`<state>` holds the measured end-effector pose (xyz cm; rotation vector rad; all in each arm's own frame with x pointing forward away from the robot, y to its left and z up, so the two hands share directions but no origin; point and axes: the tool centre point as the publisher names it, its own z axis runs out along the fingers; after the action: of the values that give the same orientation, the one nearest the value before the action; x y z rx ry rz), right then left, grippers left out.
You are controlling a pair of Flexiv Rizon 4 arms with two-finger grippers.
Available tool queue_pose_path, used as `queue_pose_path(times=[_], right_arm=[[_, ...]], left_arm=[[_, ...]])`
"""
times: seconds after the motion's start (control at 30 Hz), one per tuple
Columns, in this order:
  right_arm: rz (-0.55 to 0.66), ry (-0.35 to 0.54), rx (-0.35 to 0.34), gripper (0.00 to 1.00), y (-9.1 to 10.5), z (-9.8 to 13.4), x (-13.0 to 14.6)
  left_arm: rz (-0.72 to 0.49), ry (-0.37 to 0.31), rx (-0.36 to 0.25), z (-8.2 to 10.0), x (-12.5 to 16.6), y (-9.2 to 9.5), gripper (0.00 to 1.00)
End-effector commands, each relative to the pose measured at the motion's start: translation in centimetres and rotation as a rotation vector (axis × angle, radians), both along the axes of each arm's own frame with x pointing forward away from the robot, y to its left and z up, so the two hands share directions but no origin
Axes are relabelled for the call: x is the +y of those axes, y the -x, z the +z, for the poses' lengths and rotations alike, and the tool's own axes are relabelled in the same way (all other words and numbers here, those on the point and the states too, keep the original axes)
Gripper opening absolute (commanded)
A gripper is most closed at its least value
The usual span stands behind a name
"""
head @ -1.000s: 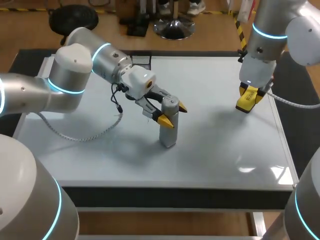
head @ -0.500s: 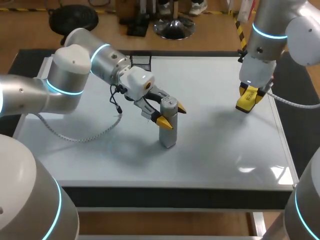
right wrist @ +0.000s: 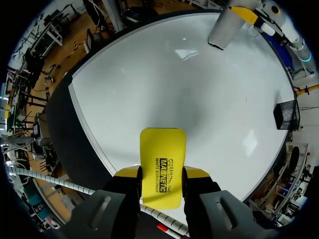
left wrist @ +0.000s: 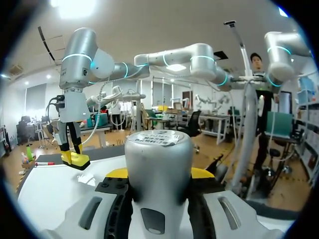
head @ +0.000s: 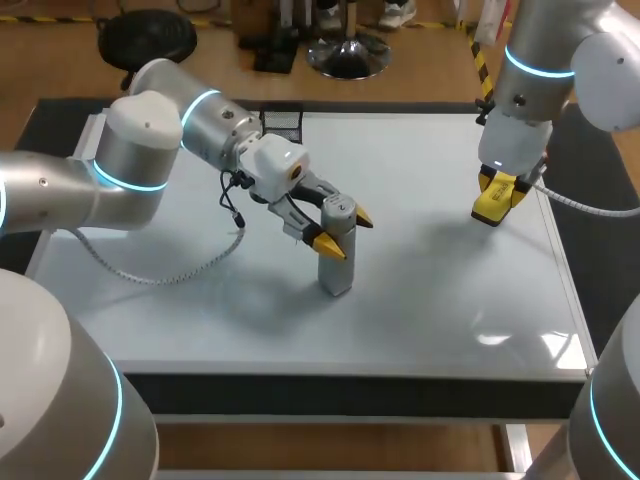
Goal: Pick up the inspection probe, press it on each red-marked spot on the whiteboard one by one, put down the probe, pick up the eraser, and wipe off all the red marks.
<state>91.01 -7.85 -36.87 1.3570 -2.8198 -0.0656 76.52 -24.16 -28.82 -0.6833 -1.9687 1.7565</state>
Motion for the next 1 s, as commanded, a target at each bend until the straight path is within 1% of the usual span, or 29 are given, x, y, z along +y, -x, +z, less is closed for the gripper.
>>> queue_pose_path(times=[0.03,0.1,0.27,0.43,0.5,0.67,0.83,1.0], right_arm=[[0.002,0.002,0.001,0.00,-0.1,0.1,-0.1],[0.002,0.002,0.001,0.00,-0.1,0.1,-0.1],[0.002,0.002,0.001,0.00,-0.1,0.1,-0.1],[0.002,0.002,0.001,0.00,-0.1,0.1,-0.1],[0.002,0.002,0.001,0.00,-0.1,0.1,-0.1],[0.002,0.002,0.001,0.00,-0.1,0.1,-0.1],[0.002,0.002,0.001,0.00,-0.1,0.1,-0.1],[0.002,0.002,0.001,0.00,-0.1,0.1,-0.1]], left_arm=[[-0.011,0.015,-0.002,0.6,0.4,-0.6,0.00],[-0.021,0.026,-0.018,1.4,0.8,-1.1,0.00],[-0.022,0.043,-0.036,3.0,2.6,-3.0,0.00],[-0.028,0.035,-0.044,4.3,4.4,-5.1,0.00],[-0.021,0.047,-0.045,4.7,5.3,-6.1,0.00],[-0.017,0.034,-0.056,5.7,7.4,-7.9,0.00],[-0.004,0.032,-0.050,5.9,9.9,-9.8,0.00],[0.017,0.019,-0.047,5.9,12.0,-11.1,0.00]])
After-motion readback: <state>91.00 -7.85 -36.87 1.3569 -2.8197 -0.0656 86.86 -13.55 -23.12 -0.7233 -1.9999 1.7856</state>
